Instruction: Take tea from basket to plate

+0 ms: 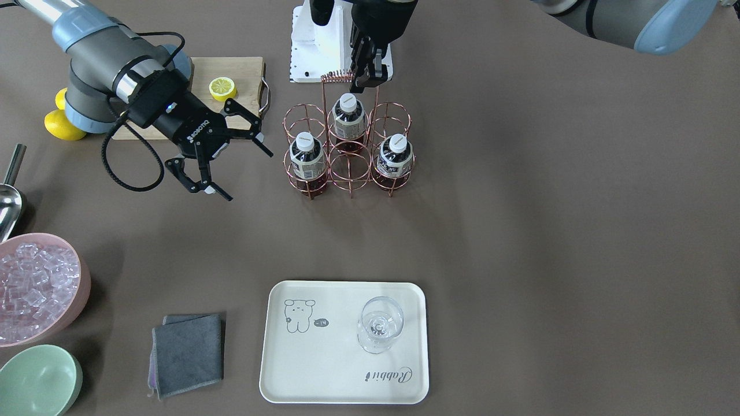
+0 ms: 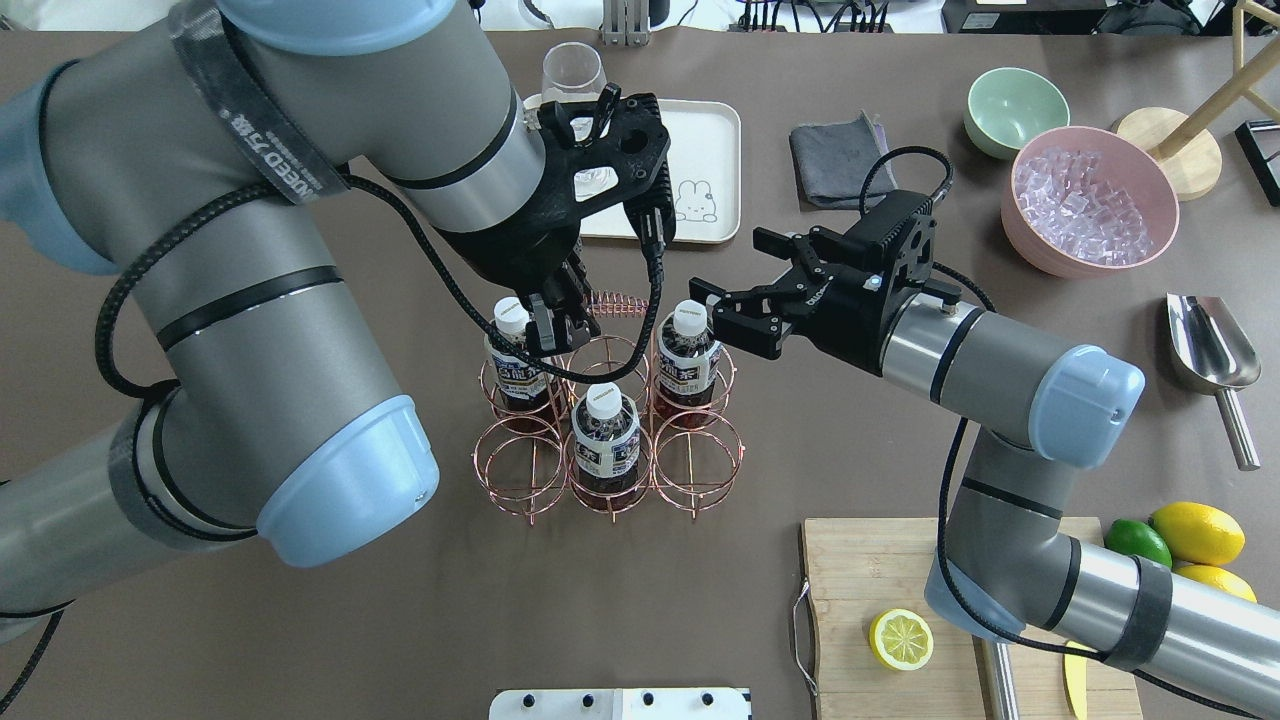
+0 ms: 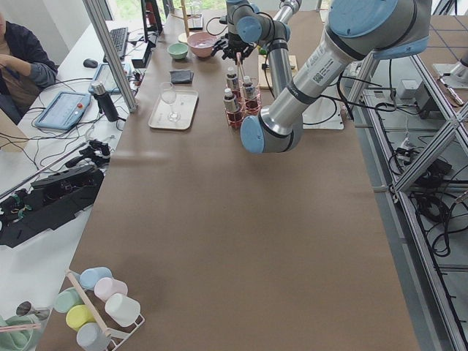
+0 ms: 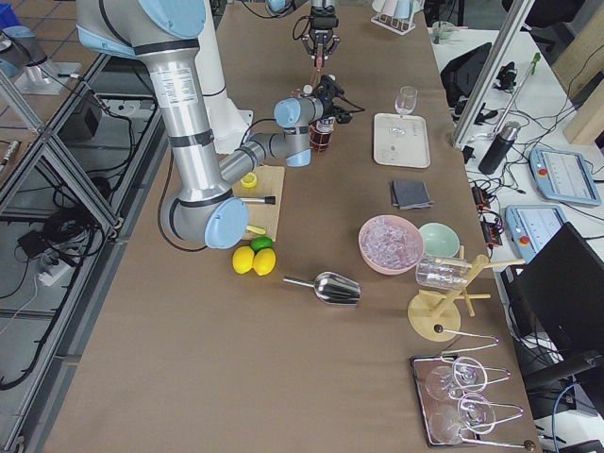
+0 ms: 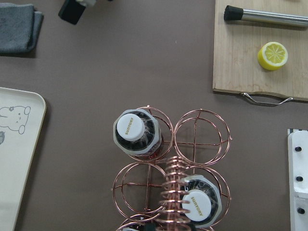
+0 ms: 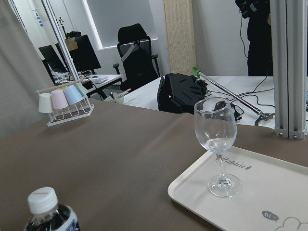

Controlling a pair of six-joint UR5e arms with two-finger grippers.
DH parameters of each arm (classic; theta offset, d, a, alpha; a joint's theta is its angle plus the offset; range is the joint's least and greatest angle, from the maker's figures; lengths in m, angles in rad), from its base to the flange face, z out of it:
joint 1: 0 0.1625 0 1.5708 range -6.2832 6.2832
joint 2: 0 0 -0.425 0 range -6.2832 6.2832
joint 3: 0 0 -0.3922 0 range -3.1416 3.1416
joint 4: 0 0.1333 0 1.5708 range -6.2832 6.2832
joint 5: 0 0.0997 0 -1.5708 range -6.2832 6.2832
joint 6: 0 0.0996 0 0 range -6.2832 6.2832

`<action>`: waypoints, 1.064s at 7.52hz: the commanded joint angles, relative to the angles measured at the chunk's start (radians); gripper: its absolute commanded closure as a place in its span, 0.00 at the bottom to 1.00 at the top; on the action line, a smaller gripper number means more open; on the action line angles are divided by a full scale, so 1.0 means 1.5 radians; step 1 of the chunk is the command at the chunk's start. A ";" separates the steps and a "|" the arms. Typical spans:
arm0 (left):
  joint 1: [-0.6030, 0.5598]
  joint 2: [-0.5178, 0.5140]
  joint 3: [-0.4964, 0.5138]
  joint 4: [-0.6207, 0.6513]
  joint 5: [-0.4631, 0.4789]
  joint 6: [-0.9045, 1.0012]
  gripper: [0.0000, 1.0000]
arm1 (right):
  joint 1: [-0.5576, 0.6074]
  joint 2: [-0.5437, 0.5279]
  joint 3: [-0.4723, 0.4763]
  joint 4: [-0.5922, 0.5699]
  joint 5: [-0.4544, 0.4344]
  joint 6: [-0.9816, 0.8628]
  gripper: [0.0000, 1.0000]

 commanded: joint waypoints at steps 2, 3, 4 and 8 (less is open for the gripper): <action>0.000 0.001 0.001 0.000 0.000 0.000 1.00 | -0.054 -0.004 0.033 -0.052 -0.045 -0.049 0.02; 0.000 0.001 0.001 0.000 0.000 0.000 1.00 | -0.061 -0.003 0.029 -0.056 -0.048 -0.053 0.02; 0.000 0.001 0.002 0.000 0.000 0.000 1.00 | -0.074 -0.003 0.028 -0.056 -0.062 -0.059 0.02; 0.000 0.001 0.001 0.000 0.000 0.000 1.00 | -0.079 -0.010 0.021 -0.055 -0.067 -0.131 0.35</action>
